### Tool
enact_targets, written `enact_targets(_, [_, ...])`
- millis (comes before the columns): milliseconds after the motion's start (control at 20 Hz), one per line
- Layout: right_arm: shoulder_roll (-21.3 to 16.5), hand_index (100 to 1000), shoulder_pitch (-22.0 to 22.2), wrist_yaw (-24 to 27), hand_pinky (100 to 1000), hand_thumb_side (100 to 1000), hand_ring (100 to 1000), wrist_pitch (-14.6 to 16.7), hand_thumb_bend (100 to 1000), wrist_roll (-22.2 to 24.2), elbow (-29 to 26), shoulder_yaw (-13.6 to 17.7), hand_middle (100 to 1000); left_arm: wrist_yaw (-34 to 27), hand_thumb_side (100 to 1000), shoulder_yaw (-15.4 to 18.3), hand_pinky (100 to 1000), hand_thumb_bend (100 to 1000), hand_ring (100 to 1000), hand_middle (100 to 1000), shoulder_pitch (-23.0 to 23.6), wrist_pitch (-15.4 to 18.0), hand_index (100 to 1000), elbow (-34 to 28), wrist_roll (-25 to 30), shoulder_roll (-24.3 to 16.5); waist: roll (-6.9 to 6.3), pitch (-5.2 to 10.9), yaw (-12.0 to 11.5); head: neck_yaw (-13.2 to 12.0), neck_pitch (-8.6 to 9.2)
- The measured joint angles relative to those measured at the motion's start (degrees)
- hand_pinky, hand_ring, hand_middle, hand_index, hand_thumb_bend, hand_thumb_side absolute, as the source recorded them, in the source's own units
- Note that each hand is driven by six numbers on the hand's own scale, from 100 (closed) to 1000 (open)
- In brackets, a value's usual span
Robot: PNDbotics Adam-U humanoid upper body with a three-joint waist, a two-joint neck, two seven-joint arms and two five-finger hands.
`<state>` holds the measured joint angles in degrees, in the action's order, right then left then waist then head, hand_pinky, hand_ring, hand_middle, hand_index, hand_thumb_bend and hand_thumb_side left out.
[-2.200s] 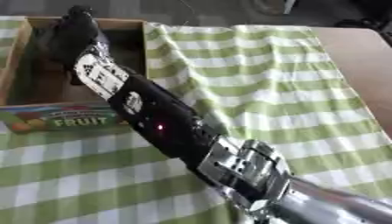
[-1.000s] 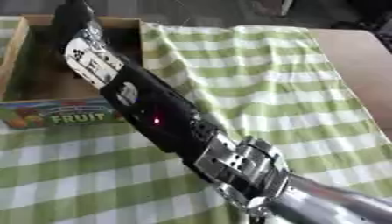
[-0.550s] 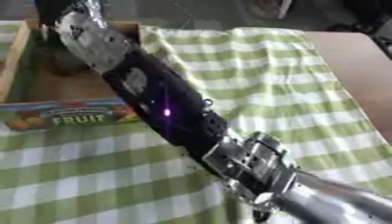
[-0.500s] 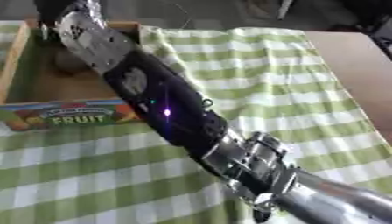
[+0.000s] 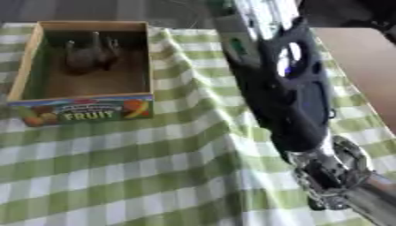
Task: Pick up objects on the table and place them in the box.
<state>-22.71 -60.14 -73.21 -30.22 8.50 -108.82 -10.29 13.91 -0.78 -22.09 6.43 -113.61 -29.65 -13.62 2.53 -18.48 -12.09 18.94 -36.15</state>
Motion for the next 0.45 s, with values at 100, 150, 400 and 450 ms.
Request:
enact_targets(100, [-2.5,894,2.5,5.4,830,862,775,-1.1,100,-3.5,-2.7,1.2,785,0.1,664,0.1,560,100,834,919,0.4,0.0,847,0.0,-0.3,0.0,-0.48,0.28,0.8,-1.2,-0.26])
enact_targets(150, [-3.7,891,3.6,8.0,836,861,773,-1.4,100,-5.6,-3.5,1.8,785,0.1,664,0.1,560,100,834,919,0.5,-0.1,847,0.0,-0.4,0.0,-0.72,0.4,1.2,-1.9,-0.51])
enact_targets(400, [-8.5,886,9.3,20.8,854,882,765,-0.9,100,-17.3,-4.6,4.8,782,0.3,662,0.5,561,100,834,919,1.1,-0.1,847,0.0,-1.1,0.0,-1.95,1.03,3.5,-4.7,-1.31])
enact_targets(450, [-9.3,888,10.5,23.4,853,887,763,-0.5,100,-19.5,-4.6,5.3,781,0.3,662,0.6,562,100,834,920,1.3,-0.1,848,0.0,-1.2,0.0,-2.16,1.17,3.9,-5.2,-1.55])
